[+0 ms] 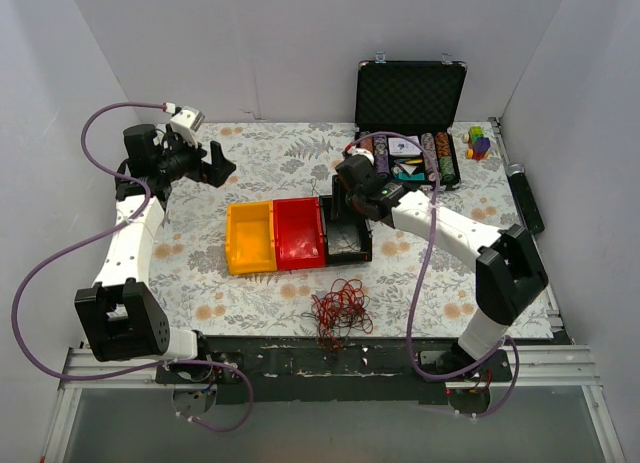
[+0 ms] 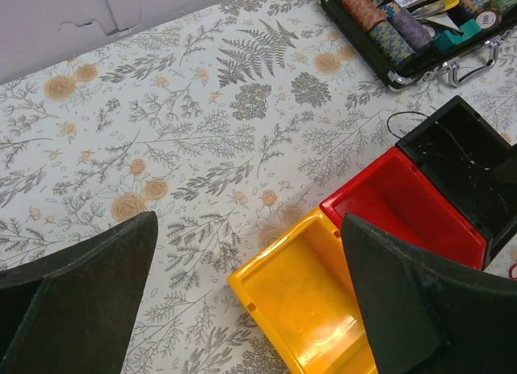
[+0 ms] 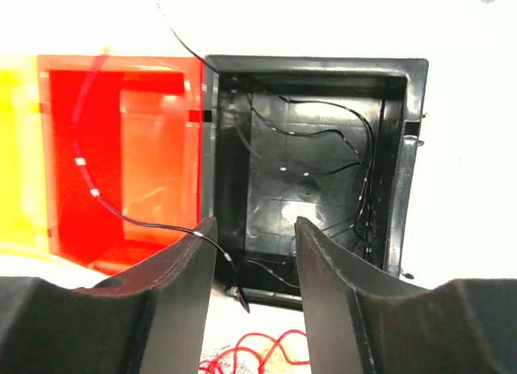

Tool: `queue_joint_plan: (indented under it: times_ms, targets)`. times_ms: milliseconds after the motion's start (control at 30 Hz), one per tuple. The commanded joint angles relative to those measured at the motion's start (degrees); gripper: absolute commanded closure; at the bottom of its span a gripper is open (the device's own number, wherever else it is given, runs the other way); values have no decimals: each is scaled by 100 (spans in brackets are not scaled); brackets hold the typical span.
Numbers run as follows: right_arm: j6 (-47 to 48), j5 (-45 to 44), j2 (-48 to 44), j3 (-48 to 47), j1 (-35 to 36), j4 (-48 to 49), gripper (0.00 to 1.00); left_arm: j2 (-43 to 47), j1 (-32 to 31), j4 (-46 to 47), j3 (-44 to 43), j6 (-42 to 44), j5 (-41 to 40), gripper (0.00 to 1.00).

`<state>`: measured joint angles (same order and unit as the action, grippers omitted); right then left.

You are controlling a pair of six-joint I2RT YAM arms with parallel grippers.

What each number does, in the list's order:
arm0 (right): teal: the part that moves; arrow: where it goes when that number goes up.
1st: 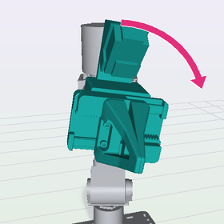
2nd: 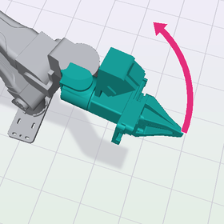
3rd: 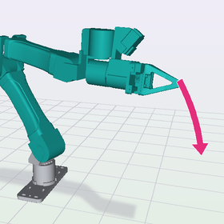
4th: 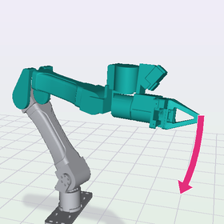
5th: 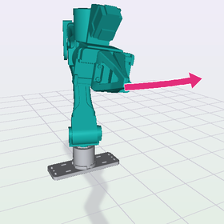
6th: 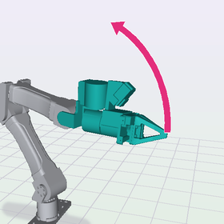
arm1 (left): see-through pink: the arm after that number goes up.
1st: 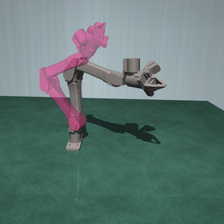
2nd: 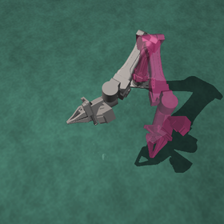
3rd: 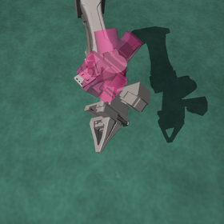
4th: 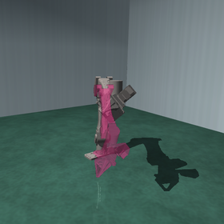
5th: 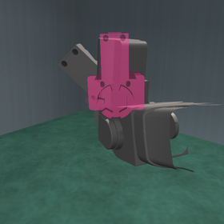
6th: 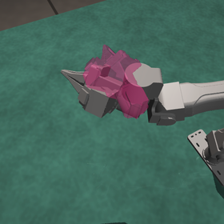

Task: Untangle the cables
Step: Place the cable in the bin.

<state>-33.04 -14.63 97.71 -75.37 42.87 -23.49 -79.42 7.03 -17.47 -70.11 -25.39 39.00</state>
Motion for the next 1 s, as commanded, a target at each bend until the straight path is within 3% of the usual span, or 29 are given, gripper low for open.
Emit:
queue_joint_plan:
  times_ms: [0,167,567,833,967]
  targets:
    - [-10,153,-419,-355,2,-244,46,111,9,139,32,-72,-42,2]
    - [78,251,-499,-609,2,-402,43,84,9,139,32,7,-77,2]
    - [184,592,424,-285,-288,-473,42,137,18,245,85,139,37,2]
    - [201,742,731,-302,-367,-428,53,260,18,280,129,148,63,2]
    - [227,777,365,-251,-367,-562,42,339,9,288,182,201,99,2]
